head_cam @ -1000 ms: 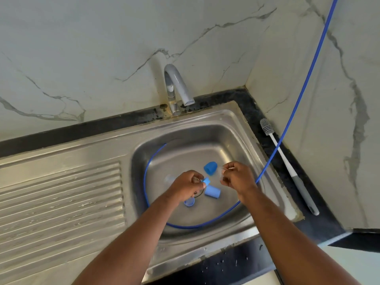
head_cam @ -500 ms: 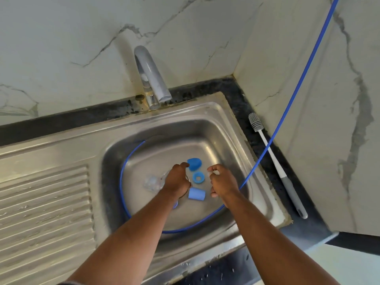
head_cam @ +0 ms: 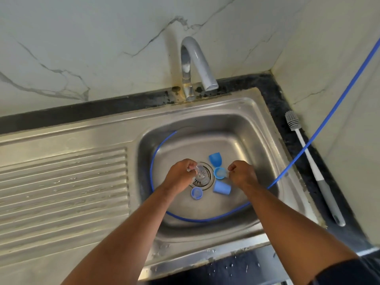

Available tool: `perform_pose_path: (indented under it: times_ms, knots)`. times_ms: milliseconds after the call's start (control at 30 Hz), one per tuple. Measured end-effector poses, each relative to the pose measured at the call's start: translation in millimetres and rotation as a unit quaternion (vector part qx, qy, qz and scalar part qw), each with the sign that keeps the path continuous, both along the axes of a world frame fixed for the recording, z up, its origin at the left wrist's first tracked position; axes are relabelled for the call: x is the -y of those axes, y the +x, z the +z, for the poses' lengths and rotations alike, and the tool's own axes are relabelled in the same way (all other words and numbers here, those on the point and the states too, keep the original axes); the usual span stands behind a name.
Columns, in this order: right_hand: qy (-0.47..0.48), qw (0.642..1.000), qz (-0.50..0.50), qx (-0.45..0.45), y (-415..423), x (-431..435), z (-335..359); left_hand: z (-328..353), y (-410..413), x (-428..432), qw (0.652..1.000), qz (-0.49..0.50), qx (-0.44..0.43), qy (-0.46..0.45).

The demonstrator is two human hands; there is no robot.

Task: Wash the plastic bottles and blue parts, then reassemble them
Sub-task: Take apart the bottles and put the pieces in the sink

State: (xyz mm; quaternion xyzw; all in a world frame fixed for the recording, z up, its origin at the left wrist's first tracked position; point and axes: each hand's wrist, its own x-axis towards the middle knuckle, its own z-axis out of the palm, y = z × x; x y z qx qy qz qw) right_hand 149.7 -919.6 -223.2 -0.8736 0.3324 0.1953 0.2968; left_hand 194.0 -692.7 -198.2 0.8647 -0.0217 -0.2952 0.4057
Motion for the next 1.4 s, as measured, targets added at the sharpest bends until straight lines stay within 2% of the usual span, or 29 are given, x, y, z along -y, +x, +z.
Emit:
perform_pose_path:
  times_ms: [267, 467, 800, 1067, 1167, 1267, 1400]
  knots:
    - [-0.041, 0.999, -0.004, 0.021, -5.6, 6.3, 21.0, 16.9, -16.7, -15.3, 1.0, 0.018, 0.013, -0.018]
    - [-0.032, 0.997, 0.028, 0.07, 2.0, -24.8, 52.1, 50.3, -39.7, -44.2, 0.996, 0.077, 0.031, -0.037]
    - [0.035, 0.971, 0.119, 0.204, -21.7, -154.6, 105.8, 112.1, -107.3, -131.7, 0.966, 0.21, 0.144, -0.05]
    - [0.117, 0.945, 0.197, 0.234, -97.6, -295.3, 148.8, 151.0, -184.9, -231.3, 0.954, 0.223, 0.194, -0.045]
    - [0.156, 0.935, 0.22, 0.231, -120.5, -345.9, 156.3, 167.2, -209.3, -265.2, 0.941, 0.229, 0.247, -0.02]
    - [0.159, 0.922, 0.251, 0.25, -140.7, -390.8, 165.5, 185.0, -230.6, -295.3, 0.927, 0.23, 0.295, -0.032]
    - [0.165, 0.882, 0.355, 0.262, -159.6, -445.8, 178.1, 205.3, -254.0, -342.5, 0.881, 0.292, 0.372, -0.009]
